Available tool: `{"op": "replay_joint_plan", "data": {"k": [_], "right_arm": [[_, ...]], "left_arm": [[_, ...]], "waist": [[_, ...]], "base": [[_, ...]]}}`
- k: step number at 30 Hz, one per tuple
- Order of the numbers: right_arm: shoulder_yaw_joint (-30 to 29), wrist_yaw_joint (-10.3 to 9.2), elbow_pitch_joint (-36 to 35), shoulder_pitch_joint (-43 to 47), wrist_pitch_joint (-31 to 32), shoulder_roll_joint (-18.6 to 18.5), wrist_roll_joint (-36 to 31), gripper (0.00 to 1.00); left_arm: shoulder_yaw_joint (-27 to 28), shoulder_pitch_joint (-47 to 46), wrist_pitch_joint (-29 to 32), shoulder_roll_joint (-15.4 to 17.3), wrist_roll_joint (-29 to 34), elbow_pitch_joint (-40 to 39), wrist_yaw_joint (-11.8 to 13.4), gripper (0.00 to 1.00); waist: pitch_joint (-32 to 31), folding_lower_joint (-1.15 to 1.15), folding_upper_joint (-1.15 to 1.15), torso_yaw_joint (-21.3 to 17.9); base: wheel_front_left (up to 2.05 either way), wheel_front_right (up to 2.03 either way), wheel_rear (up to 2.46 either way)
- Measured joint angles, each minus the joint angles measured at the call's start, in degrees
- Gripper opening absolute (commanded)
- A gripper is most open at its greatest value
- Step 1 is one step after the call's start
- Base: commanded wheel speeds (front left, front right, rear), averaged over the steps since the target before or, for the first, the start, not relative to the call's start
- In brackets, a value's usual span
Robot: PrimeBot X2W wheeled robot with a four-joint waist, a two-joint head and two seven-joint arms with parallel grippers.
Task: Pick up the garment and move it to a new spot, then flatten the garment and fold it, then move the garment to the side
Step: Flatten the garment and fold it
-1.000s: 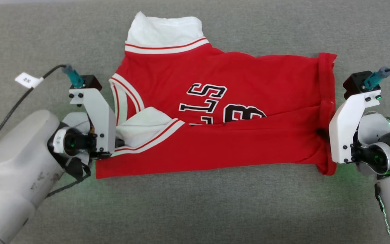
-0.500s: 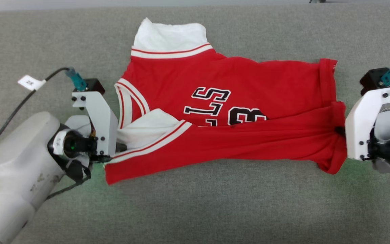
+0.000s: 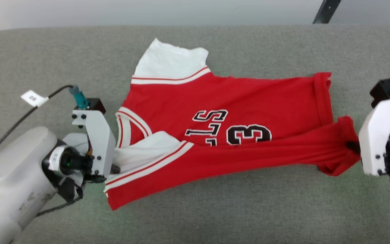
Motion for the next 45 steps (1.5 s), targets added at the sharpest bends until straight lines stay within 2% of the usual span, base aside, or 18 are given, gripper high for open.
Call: {"op": "replay_joint_plan", "data": {"k": [6,10,16,25,26,28,29,30,37,42,43,45], "right_arm": [[-1.8,0.0,-7.4,7.0,3.8,0.1,1.7,0.0],[-3.3,-0.01,-9.7,11.6,4.4,2.7,1.7,0.0],[-3.8,-0.01,-7.6,13.4,1.7,5.7,0.7,0.0],[-2.0,-0.01,-1.3,12.3,-1.8,6.5,-0.1,0.0],[-1.7,-0.01,-0.8,12.0,-2.2,6.4,-0.2,0.0],[-1.3,-0.01,0.1,11.8,-2.7,6.1,-0.5,0.0],[-1.3,-0.01,0.6,11.8,-2.9,6.1,-0.5,0.0],[-1.2,-0.01,1.0,11.8,-2.9,6.1,-0.5,0.0],[-1.3,-0.01,3.4,11.4,-4.1,5.8,-0.6,0.0],[-1.9,-0.01,6.6,10.6,-5.0,6.2,-1.4,0.0],[-2.1,-0.01,7.3,10.3,-5.4,6.4,-1.7,0.06],[-2.4,-0.01,8.8,9.6,-6.4,6.6,-2.5,0.81]], "left_arm": [[-0.4,2.1,0.4,1.9,0.0,-4.2,1.9,0.0],[-0.7,3.4,0.0,2.1,0.0,-5.0,2.5,0.0],[-1.0,4.6,-1.8,0.9,0.2,-3.8,2.1,0.0],[-1.0,4.9,-2.2,-0.6,-0.5,0.6,0.4,0.0],[-1.0,4.8,-2.1,-0.8,-0.4,1.1,0.5,0.06],[-1.0,4.6,-1.6,-1.0,-0.4,1.5,0.8,0.42],[-0.9,4.5,-1.5,-1.0,-0.5,1.5,1.1,0.67],[-1.1,4.3,-1.5,-1.0,-0.2,1.4,1.1,1.0],[-0.6,2.1,-1.0,1.8,1.2,-0.2,1.9,1.0],[1.3,1.1,-5.0,3.4,2.5,-1.7,2.8,1.0],[1.7,1.1,-6.2,3.4,2.8,-2.0,3.0,1.0],[2.2,1.2,-8.4,3.3,3.0,-2.3,3.0,1.0]], "waist": [[-0.8,0.0,0.0,0.3],[-0.2,0.0,0.0,0.0],[1.0,0.0,0.0,-0.8],[1.2,0.0,0.0,-1.5],[1.0,0.0,0.0,-1.5],[0.4,0.0,0.0,-1.4],[0.1,0.0,0.0,-1.3],[-0.2,0.0,0.0,-1.2],[-2.3,0.0,0.0,-0.2],[-3.3,0.0,0.0,0.8],[-3.5,0.0,0.0,1.0],[-3.8,0.0,0.0,1.3]], "base": [[0.0,0.0,0.0],[0.0,0.0,0.0],[0.0,0.0,0.0],[0.0,0.0,0.0],[0.0,0.0,0.0],[0.0,0.0,0.0],[0.0,0.0,0.0],[0.0,0.0,0.0],[0.0,0.0,0.0],[0.0,0.0,0.0],[0.0,0.0,0.0],[0.0,0.0,0.0]]}}
